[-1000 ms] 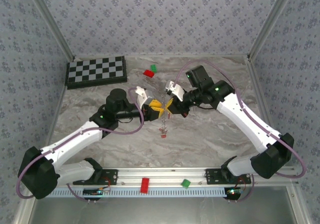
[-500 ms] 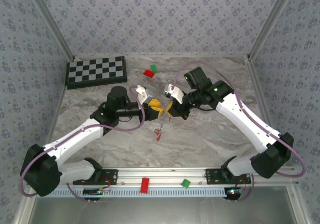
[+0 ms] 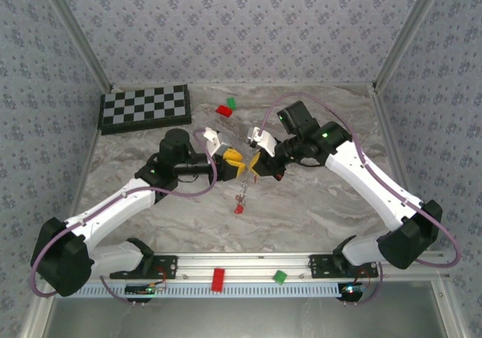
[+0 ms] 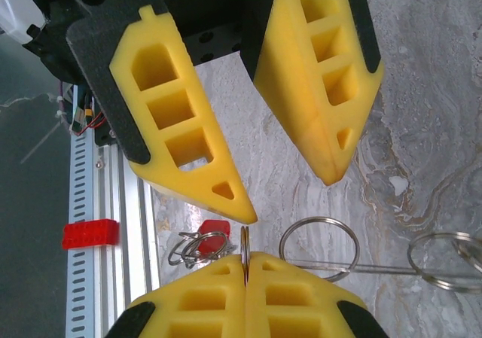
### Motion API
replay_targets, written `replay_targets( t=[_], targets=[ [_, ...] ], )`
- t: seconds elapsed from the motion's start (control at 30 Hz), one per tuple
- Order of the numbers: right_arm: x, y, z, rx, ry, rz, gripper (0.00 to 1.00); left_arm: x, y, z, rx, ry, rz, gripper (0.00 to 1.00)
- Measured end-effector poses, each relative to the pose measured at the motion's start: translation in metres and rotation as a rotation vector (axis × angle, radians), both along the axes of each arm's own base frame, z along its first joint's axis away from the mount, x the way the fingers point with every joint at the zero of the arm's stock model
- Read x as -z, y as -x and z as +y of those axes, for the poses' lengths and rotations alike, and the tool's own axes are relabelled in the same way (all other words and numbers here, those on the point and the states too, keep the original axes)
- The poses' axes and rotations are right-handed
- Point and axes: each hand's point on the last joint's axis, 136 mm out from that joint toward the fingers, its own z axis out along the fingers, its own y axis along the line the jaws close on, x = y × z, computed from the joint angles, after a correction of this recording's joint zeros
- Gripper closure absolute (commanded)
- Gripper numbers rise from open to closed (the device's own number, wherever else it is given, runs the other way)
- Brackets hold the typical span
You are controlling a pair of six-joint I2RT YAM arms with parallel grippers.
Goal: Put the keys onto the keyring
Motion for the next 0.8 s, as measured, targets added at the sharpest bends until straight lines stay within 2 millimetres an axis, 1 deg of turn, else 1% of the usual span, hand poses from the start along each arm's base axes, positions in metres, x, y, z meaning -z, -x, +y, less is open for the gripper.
replay_targets(
  t=[0.13, 0.37, 0.43, 0.63, 0.8],
  targets=[
    [-0.001, -0.001, 0.0, 0.001, -0.003, -0.004, 1.0, -0.004, -0.001, 0.0, 0.001, 0.015, -0.001, 0.66],
    [-0.003, -0.003, 0.002, 0.001, -0.014, -0.018, 1.0, -0.007, 0.006, -0.002, 0.043, 0.032, 0.002, 0.68],
    [-0.003, -0.004, 0.003, 0.001, -0.016, -0.02, 1.0, -0.006, 0.007, -0.002, 0.052, 0.031, 0.008, 0.7],
    [-0.003, -0.004, 0.002, 0.003, -0.015, -0.02, 1.0, 0.002, 0.008, -0.005, 0.074, 0.022, 0.032, 0.7],
    [-0.003, -0.004, 0.002, 0.0, -0.018, -0.018, 1.0, 0.003, 0.01, -0.006, 0.092, 0.024, 0.045, 0.71]
  ],
)
